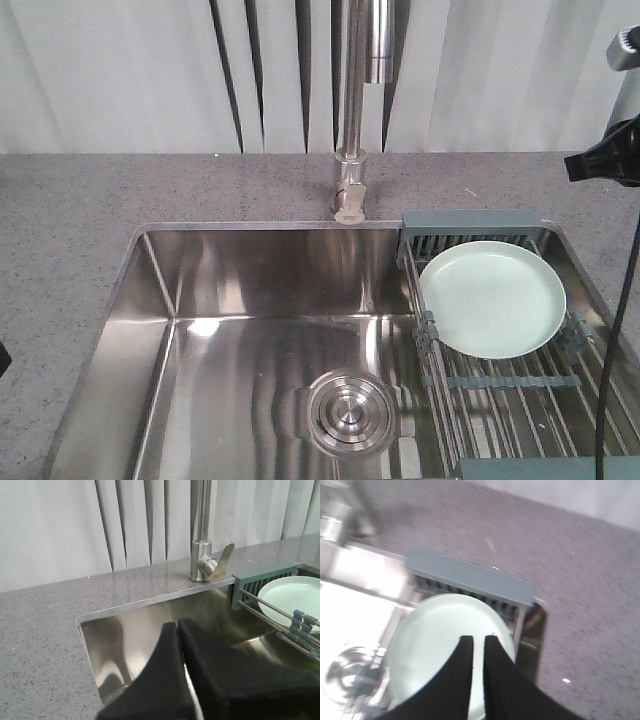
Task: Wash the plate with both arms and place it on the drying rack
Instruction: 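Lower the plate onto the rack and open the right gripper, then lift the right gripper away from the plate on the rack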
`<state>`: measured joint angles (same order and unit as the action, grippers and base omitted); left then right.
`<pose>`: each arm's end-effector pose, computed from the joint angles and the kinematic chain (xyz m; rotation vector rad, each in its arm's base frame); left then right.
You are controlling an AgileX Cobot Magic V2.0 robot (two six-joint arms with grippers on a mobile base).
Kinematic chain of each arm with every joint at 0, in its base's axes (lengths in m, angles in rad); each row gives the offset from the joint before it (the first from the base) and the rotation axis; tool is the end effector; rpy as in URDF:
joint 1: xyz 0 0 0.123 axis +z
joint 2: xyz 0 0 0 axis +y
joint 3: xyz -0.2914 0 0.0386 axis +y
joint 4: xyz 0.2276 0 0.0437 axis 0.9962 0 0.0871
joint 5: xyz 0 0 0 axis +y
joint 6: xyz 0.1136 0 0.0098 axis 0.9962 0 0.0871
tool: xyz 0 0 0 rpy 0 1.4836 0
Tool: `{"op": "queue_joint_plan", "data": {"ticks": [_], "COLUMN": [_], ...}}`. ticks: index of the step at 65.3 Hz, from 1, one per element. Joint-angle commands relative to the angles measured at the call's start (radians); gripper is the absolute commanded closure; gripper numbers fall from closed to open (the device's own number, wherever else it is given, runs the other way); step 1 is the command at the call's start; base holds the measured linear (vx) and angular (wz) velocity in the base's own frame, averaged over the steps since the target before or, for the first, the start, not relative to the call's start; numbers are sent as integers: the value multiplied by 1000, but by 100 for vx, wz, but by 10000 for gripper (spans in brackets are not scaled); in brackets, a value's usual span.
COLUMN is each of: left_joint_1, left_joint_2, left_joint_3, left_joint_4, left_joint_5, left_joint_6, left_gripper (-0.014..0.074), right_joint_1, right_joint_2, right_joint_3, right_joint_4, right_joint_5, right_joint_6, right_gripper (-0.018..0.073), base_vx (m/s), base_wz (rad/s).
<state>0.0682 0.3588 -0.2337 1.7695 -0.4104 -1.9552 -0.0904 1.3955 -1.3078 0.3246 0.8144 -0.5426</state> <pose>0.0790 -0.0392 0.2635 0.1017 1.6985 -0.4146 0.2970 -0.0003 0.3615 -0.3742 2.3028 0.0745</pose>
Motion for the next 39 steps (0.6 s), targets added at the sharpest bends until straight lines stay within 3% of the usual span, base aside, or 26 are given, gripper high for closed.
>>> {"op": "queue_joint_plan", "data": {"ticks": [1, 16, 24, 30, 39], "left_joint_1": [-5, -5, -5, -5, -5], "left_joint_2": [6, 6, 6, 6, 6], "left_joint_3": [-27, -27, -27, -27, -27], "left_joint_4": [4, 4, 4, 4, 4], "left_joint_5": [14, 14, 13, 12, 12], "left_joint_6": [-1, -1, -1, -1, -1], "left_gripper": [603, 603, 603, 603, 603], "right_joint_1": [-2, -2, -2, -2, -2], "right_joint_2": [-115, -324, -441, -536, -707], "right_joint_3": [-31, -31, -30, 35, 274], "right_joint_4": [138, 271, 291, 307, 345], "right_joint_5": [42, 221, 254, 221, 128], "right_joint_6": [-112, -222, -230, -246, -259], "right_gripper": [571, 564, 564, 563, 562], "base_vx": [0, 0, 0, 0, 0], "base_wz": [0, 0, 0, 0, 0]}}
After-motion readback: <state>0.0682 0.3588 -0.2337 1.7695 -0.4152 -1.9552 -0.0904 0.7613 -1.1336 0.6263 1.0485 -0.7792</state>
